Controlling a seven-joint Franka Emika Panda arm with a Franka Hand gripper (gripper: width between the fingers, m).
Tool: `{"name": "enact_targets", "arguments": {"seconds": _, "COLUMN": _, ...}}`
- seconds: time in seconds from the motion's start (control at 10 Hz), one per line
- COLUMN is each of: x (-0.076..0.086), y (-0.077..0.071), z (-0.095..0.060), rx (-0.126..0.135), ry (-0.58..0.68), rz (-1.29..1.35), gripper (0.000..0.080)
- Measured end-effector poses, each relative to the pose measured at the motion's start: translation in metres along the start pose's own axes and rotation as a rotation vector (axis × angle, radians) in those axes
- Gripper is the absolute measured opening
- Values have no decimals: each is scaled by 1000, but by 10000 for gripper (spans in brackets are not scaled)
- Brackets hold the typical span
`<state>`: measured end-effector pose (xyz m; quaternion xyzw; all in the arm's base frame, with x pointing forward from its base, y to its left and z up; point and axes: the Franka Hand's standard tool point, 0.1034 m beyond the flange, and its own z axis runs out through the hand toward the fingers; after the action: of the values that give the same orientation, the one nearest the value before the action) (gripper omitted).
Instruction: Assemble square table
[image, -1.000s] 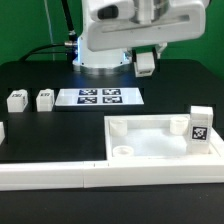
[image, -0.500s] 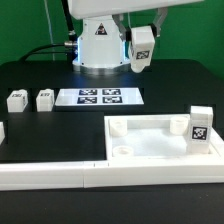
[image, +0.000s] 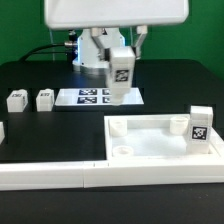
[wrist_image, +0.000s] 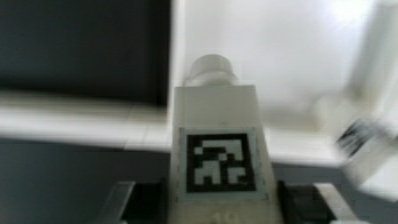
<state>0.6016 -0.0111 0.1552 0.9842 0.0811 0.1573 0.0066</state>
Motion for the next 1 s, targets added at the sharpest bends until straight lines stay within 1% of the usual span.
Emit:
{"name": "enact_targets", "arguments": {"seconds": 0.1, "x": 13, "y": 10, "z": 7, "rx": -28, "ry": 78, "rz": -5, "gripper": 291}}
{"name": "enact_targets", "arguments": {"seconds": 0.2, "x": 11, "y": 14, "z": 4, "rx": -63, "ry": 155, "rz": -13, "gripper": 291}}
{"name": "enact_targets", "arguments": {"seconds": 0.3, "x": 7, "y": 19, "z": 4, "rx": -94, "ry": 202, "rz": -24, "gripper": 291}}
{"name": "enact_targets", "arguments": {"seconds": 0.4, "x": 6, "y": 28, "z": 4, "rx": -130, "ry": 258, "rz": -28, "gripper": 291}}
{"name": "enact_targets", "arguments": {"seconds": 0.5, "x": 3, "y": 25, "z": 7, "rx": -117, "ry": 234, "rz": -26, "gripper": 291}}
{"name": "enact_targets", "arguments": {"seconds": 0.6, "x": 2, "y": 24, "z": 9, "rx": -116, "ry": 231, "rz": -28, "gripper": 291}}
{"name": "enact_targets", "arguments": {"seconds": 0.7, "x": 0, "y": 20, "z": 17, "rx": -109, "ry": 220, "rz": -32, "gripper": 291}}
{"name": "enact_targets", "arguments": {"seconds": 0.8, "x": 5, "y": 15, "z": 21, "rx": -99, "ry": 218, "rz": -35, "gripper": 291}}
{"name": "enact_targets", "arguments": {"seconds": 0.9, "x": 17, "y": 8, "z": 23, "rx": -85, "ry": 227, "rz": -40, "gripper": 291}}
{"name": "enact_targets", "arguments": {"seconds": 1.0, "x": 28, "y": 1, "z": 25, "rx": -76, "ry": 239, "rz": -45, "gripper": 291}}
